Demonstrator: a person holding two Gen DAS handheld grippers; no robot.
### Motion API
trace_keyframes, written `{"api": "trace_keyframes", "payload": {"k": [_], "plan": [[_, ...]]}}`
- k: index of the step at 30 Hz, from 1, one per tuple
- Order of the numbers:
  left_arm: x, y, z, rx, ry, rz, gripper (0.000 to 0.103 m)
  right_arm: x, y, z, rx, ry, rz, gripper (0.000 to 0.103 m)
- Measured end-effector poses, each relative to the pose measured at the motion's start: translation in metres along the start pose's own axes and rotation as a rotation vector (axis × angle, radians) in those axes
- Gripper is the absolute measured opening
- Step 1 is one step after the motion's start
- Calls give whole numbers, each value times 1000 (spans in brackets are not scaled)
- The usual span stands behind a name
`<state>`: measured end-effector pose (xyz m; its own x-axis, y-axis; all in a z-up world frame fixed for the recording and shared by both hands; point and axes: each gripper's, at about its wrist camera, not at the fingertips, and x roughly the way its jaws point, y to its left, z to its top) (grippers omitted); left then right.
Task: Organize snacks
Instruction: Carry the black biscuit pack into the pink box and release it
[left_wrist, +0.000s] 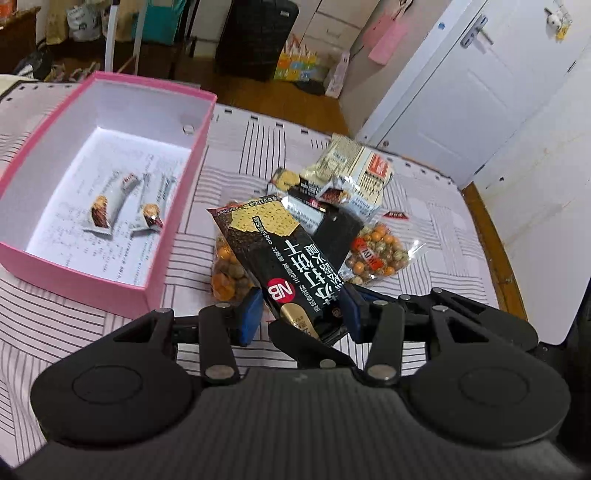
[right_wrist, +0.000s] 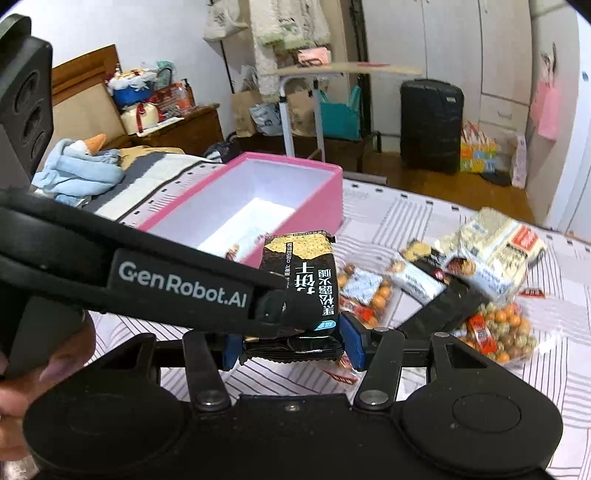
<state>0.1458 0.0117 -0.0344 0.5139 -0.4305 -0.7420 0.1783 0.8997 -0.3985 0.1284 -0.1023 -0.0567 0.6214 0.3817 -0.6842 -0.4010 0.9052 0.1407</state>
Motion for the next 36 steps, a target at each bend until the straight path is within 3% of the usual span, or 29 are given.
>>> {"api": "trace_keyframes", "payload": {"k": [11, 20, 23, 25, 28, 36], "plan": [[-32, 36, 16, -70, -75, 32, 44, 19, 34, 34, -159, -12, 53, 59], [-48, 79, 53, -89, -45, 180, 44, 64, 55, 70, -237, 4, 251, 59], [-41, 102, 59, -151, -17, 211, 44, 88, 60, 73, -307, 60, 304, 59], [-33, 117, 61, -212, 9, 198, 43, 94, 62, 68, -353, 33, 296, 59], [-19, 137, 61, -279, 31, 182, 43, 110, 53, 65, -284, 73, 341, 59], [12, 148, 61, -307, 71, 245, 43, 140, 53, 63, -317, 133, 388, 60]]}}
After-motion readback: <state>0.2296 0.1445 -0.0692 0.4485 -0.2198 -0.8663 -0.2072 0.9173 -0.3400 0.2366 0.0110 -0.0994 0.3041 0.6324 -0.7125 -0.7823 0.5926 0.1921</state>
